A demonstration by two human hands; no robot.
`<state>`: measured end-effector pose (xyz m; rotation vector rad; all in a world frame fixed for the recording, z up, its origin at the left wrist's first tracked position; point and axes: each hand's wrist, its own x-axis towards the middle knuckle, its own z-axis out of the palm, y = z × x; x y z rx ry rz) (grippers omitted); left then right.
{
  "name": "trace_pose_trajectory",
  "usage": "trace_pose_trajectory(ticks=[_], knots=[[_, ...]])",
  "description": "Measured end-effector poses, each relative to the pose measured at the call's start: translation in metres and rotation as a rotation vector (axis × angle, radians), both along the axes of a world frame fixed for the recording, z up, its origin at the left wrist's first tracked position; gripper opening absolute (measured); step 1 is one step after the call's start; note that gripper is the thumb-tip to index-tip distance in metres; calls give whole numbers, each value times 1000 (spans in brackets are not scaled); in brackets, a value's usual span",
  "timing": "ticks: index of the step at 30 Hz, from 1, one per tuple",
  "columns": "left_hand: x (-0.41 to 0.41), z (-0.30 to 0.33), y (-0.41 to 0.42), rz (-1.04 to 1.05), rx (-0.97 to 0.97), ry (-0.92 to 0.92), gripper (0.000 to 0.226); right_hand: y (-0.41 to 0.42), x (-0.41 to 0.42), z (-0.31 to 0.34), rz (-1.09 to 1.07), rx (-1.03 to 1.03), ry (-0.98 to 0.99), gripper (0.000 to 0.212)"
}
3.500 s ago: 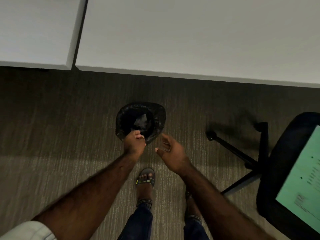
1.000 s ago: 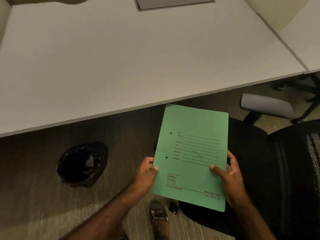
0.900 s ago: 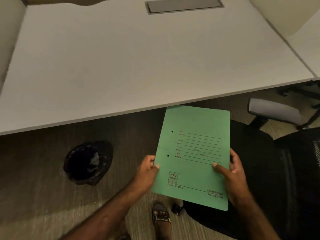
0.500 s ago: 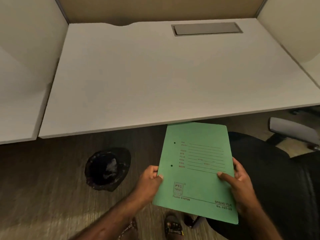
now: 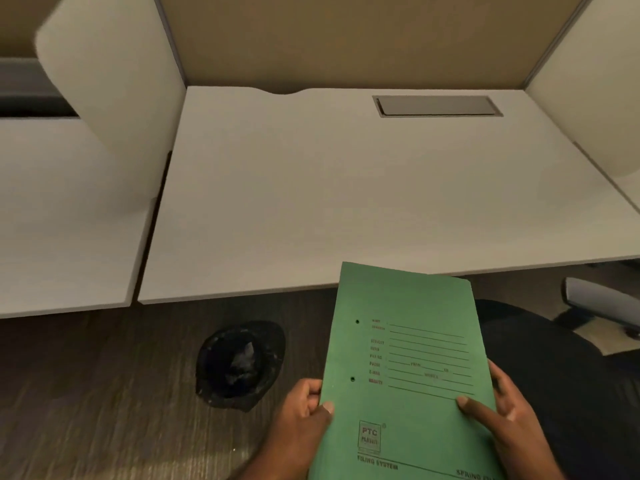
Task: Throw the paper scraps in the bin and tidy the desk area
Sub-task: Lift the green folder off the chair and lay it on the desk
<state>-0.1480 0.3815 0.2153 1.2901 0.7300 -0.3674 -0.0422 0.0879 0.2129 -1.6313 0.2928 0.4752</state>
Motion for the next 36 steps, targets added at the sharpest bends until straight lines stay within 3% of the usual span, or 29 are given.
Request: trace_pose_trajectory(ticks=[11, 21, 31, 36], knots=[[28, 23, 82, 46, 125, -77, 19, 98, 51, 20, 61, 88, -56, 66], [104, 30, 134, 196, 225, -164, 21, 158, 138, 12, 174, 151, -100, 71], [238, 43, 184, 347, 272, -219, 30, 218, 257, 9, 252, -45, -268, 89], [309, 41, 206, 387, 259, -238, 33, 244, 332, 15, 267, -103, -336, 88]])
